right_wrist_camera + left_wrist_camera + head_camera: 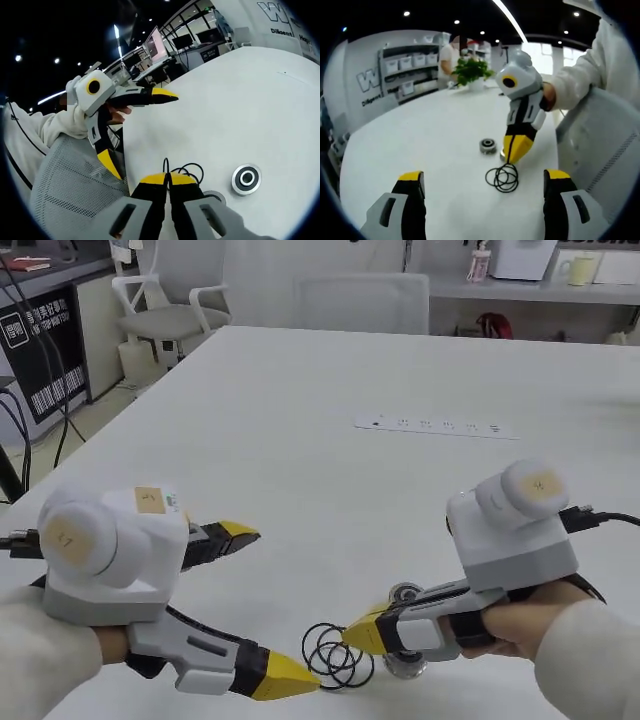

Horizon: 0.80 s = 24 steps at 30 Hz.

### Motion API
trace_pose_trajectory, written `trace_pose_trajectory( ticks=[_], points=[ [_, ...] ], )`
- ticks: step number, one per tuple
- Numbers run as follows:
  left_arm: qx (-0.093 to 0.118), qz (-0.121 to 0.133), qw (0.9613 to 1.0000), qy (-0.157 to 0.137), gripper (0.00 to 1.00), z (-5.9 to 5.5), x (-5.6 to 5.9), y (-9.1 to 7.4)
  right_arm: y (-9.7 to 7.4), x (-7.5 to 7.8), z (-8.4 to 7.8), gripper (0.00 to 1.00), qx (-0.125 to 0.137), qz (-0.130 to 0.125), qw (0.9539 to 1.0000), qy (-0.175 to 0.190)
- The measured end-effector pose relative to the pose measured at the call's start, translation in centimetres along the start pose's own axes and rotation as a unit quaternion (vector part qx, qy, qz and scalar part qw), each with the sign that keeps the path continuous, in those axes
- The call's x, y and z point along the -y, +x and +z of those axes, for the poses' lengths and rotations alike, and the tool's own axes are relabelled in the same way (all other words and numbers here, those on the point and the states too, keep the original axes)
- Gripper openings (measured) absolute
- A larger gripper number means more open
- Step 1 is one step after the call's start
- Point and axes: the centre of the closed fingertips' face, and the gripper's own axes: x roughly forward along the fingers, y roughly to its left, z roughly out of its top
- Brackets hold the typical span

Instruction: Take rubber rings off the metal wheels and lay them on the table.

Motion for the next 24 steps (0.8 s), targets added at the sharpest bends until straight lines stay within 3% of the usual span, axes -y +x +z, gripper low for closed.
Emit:
trace_pose_trajectory(
  ticks=[24],
  points=[
    [-0.002, -0.003, 1.0000, -0.004, 1.00, -0.2, 0.0, 0.0, 0.7, 0.9, -2.2, 0.00, -0.035, -0.010, 0.9993, 0.003]
  ],
)
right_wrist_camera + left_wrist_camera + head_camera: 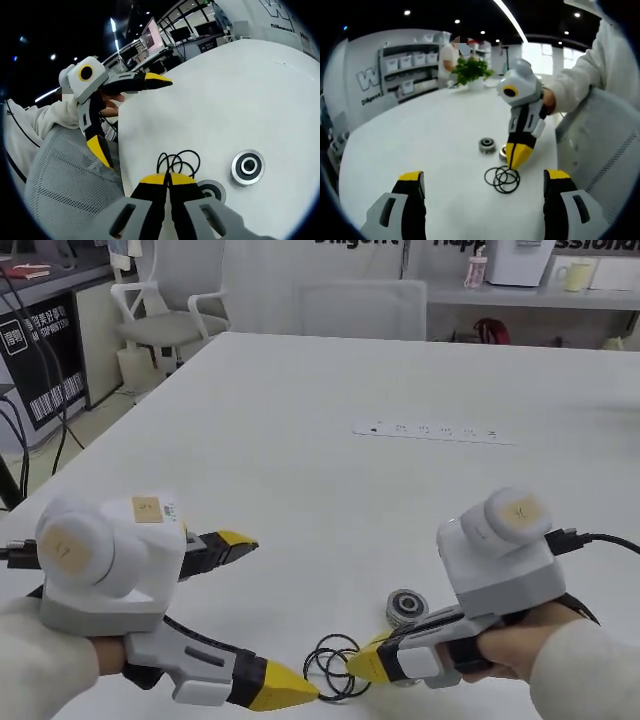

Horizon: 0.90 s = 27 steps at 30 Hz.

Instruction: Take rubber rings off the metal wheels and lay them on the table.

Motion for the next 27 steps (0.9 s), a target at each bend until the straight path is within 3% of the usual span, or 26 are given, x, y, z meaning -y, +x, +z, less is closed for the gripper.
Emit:
trace_pose_trajectory(
  ticks=[8, 27],
  points=[
    [0.001, 0.000, 1.0000, -0.002, 1.00, -0.07, -0.16, -0.01, 0.51, -0.08, -0.59, 0.00, -0.013, -0.002, 0.9998, -0.012],
    [0.000, 0.001, 1.0000, -0.002, 1.00, -0.19, -0.24, -0.03, 0.55, -0.05, -0.51, 0.00, -0.012, -0.008, 0.9995, -0.027]
  ],
)
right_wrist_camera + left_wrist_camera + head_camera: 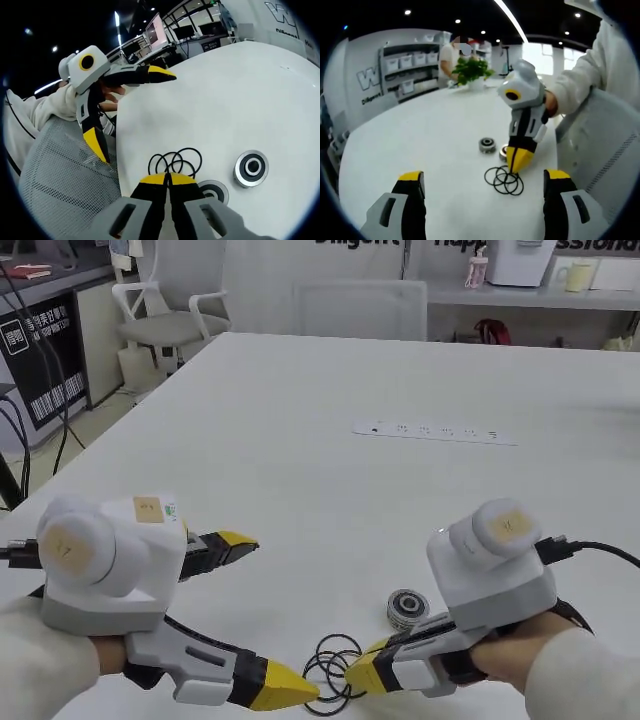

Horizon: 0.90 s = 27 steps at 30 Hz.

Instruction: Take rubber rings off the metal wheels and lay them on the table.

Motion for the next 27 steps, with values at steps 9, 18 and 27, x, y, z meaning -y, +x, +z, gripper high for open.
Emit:
trace_pose_trajectory(
  ticks=[9, 18, 27],
  points=[
    [0.000, 0.001, 1.0000, 0.000, 1.00, 0.0, 0.0, 0.0, -0.2, 0.1, 0.3, 0.00, 0.002, -0.007, 0.9999, -0.009],
    [0.000, 0.001, 1.0000, 0.000, 1.00, 0.0, 0.1, -0.1, -0.5, 0.5, 0.6, 0.01, 0.006, -0.014, 0.9998, -0.012],
    [-0.002, -0.001, 1.0000, 0.001, 1.00, 0.0, 0.2, 0.0, -0.9, 1.0, 1.1, 0.05, 0.016, -0.026, 0.9994, -0.014]
  ],
)
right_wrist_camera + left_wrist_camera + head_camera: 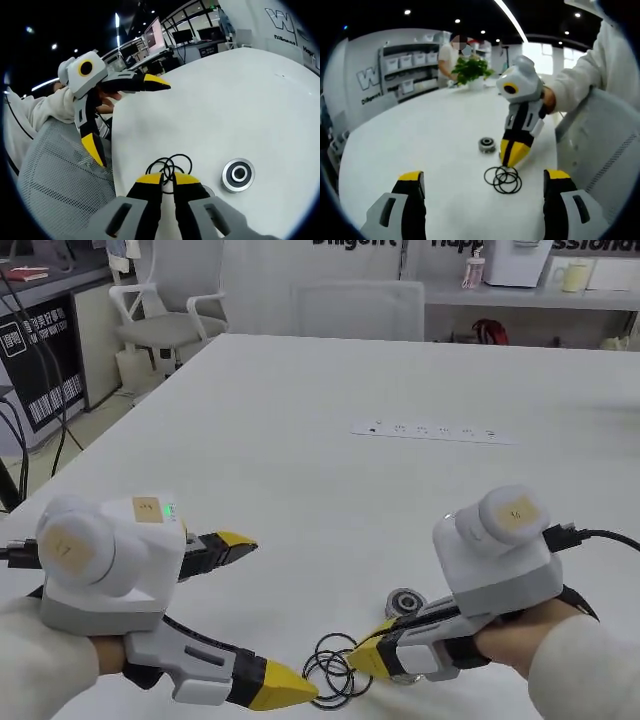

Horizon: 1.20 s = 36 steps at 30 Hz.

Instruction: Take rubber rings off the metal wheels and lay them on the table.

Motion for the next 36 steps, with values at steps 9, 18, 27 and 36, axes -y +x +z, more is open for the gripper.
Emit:
trace_pose_trajectory(
  ticks=[9, 18, 27, 36],
  points=[
    [-0.001, -0.002, 1.0000, 0.000, 1.00, -0.1, 0.0, 0.1, -0.6, 0.4, 0.8, 0.08, 0.015, -0.009, 0.9999, -0.001],
    [-0.002, -0.005, 1.0000, -0.002, 1.00, -0.1, 0.2, 0.1, -1.3, 0.8, 1.8, 0.11, 0.033, -0.018, 0.9993, -0.004],
    [-0.002, -0.008, 1.0000, -0.004, 1.00, -0.2, 0.3, 0.2, -2.2, 1.2, 2.6, 0.14, 0.049, -0.026, 0.9985, -0.002],
    [0.001, -0.011, 0.9999, -0.007, 1.00, -0.1, 0.5, 0.2, -3.4, 1.9, 3.8, 0.18, 0.072, -0.041, 0.9965, -0.008]
  ],
)
